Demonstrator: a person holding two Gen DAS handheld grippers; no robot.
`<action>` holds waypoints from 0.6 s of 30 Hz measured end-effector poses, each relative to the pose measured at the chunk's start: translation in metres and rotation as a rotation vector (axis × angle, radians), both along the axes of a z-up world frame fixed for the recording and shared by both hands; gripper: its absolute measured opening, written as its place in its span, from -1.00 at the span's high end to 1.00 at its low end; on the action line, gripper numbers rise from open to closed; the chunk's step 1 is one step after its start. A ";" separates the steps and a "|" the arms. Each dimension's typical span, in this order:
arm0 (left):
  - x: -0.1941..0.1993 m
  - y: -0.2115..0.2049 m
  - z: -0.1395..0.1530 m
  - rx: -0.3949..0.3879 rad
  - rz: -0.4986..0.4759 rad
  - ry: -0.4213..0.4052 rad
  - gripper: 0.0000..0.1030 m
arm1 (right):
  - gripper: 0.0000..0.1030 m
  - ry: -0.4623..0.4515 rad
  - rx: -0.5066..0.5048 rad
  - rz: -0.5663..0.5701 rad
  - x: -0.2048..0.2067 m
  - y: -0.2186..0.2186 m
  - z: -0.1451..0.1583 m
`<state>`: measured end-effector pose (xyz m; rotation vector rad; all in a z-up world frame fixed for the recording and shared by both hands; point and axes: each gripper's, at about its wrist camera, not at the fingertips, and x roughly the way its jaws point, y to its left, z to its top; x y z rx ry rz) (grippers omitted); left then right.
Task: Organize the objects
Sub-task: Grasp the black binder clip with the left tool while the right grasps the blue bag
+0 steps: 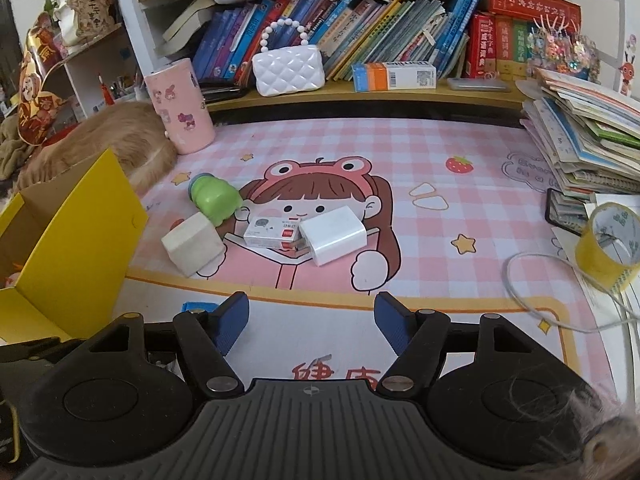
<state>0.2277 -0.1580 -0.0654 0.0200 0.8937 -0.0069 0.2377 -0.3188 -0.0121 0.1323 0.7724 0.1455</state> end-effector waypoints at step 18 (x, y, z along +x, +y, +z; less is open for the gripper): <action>-0.008 0.011 0.007 -0.064 -0.009 -0.017 0.24 | -0.32 0.032 0.012 0.087 0.009 0.007 -0.007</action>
